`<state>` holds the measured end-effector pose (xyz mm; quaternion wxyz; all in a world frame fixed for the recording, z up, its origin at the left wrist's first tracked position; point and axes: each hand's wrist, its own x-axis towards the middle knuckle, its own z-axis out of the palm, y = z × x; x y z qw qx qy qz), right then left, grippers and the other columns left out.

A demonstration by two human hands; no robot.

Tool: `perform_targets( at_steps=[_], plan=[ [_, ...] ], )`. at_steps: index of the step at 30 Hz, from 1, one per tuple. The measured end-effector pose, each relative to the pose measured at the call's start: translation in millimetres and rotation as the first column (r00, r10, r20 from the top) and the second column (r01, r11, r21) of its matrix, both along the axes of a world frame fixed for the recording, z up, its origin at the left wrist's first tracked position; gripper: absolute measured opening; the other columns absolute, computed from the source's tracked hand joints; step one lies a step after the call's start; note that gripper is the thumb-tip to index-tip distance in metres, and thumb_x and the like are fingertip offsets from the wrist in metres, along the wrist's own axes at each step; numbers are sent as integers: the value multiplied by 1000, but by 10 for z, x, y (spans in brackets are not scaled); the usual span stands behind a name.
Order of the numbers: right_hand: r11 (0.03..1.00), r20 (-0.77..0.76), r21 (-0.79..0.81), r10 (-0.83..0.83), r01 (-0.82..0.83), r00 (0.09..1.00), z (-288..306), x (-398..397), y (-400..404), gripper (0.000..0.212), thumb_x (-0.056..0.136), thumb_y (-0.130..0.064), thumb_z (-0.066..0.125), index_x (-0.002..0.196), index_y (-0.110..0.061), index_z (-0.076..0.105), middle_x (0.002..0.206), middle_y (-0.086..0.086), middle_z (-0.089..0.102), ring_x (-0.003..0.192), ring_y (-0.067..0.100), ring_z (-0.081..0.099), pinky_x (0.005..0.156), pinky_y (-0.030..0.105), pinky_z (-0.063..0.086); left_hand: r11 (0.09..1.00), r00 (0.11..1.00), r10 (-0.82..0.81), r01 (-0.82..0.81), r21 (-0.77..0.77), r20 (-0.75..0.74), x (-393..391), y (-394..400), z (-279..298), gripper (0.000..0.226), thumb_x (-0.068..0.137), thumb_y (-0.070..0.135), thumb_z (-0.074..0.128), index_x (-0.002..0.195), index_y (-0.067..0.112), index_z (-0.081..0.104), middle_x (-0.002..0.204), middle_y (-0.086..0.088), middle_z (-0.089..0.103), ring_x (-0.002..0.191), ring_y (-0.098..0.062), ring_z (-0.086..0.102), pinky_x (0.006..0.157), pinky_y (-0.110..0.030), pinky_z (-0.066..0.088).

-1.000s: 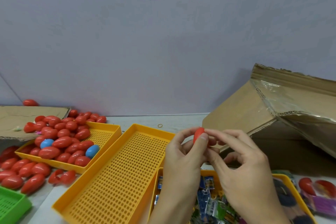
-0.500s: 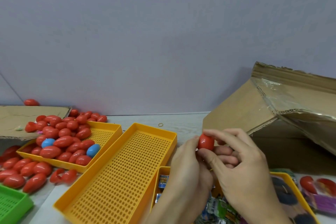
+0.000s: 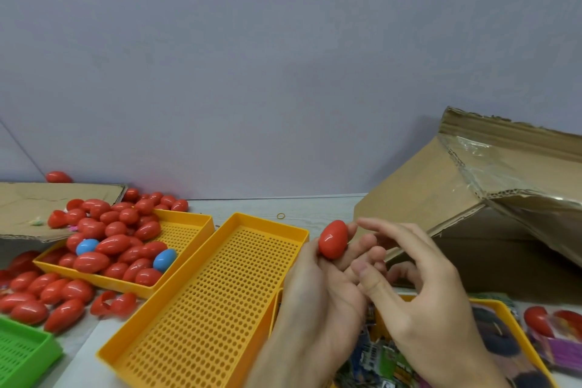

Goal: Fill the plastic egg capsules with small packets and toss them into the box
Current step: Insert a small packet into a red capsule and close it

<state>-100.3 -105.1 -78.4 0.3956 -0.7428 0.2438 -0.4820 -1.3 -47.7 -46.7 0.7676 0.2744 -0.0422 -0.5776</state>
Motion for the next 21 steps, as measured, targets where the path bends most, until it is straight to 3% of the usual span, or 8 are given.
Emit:
perform_targets(
  at_steps=[3, 4, 6, 8, 14, 18, 21],
  plan=[
    [999, 26, 52, 13, -15, 1000, 37, -14, 13, 23, 88, -39, 63, 111, -43, 66, 107, -12, 63, 105, 14, 61, 74, 45, 54, 999, 999, 38, -39, 35, 25, 19, -6, -11, 33, 96, 19, 44, 112, -5, 60, 80, -21, 69, 67, -30, 70, 96, -55, 51],
    [997, 35, 75, 16, -19, 999, 48, -20, 17, 23, 87, -40, 59, 109, -43, 67, 105, -12, 64, 104, 14, 61, 76, 44, 55, 997, 997, 63, -65, 48, 48, 27, -8, -6, 31, 95, 19, 46, 111, -5, 60, 80, -21, 69, 71, -31, 70, 99, -56, 50],
    [992, 48, 128, 16, -22, 999, 58, -27, 15, 20, 90, -39, 56, 105, -43, 68, 100, -11, 66, 97, 11, 63, 76, 39, 55, 989, 986, 127, -135, 62, 108, 56, -5, -7, 26, 90, 17, 52, 105, -3, 59, 79, -20, 69, 68, -29, 68, 79, -42, 60],
    [991, 13, 134, -22, 20, 1000, 49, -38, -10, 16, 95, -33, 56, 98, -42, 70, 93, -12, 67, 87, 9, 63, 70, 31, 52, 973, 963, 203, -219, 72, 175, 106, 5, -28, 20, 90, 14, 55, 101, -3, 58, 80, -19, 69, 63, -26, 67, 60, -31, 58],
    [995, -171, 95, -14, 31, 985, 34, -57, -31, 27, 90, -12, 62, 84, -37, 71, 74, -15, 69, 72, 5, 63, 57, 11, 45, 895, 811, 385, -445, 35, 441, 186, 8, -76, 22, 88, -4, 63, 109, 2, 58, 88, -14, 67, 73, -25, 71, 64, -27, 60],
    [996, -341, 82, 66, -40, 938, 58, -79, -17, 29, 90, -15, 62, 76, -37, 72, 69, -8, 69, 63, 6, 60, 51, 14, 43, 847, 606, 387, -531, -9, 695, 200, 14, -125, 24, 84, 0, 72, 101, 12, 61, 98, -16, 68, 74, -23, 73, 65, -26, 59],
    [993, -489, 79, 115, -88, 865, 101, -112, -30, 24, 90, -21, 62, 75, -37, 72, 71, -13, 68, 67, 8, 61, 52, 16, 45, 842, 516, 367, -539, -39, 774, 202, 25, -142, 25, 83, 3, 75, 99, 16, 60, 100, -13, 67, 73, -23, 72, 63, -24, 58]
  ],
)
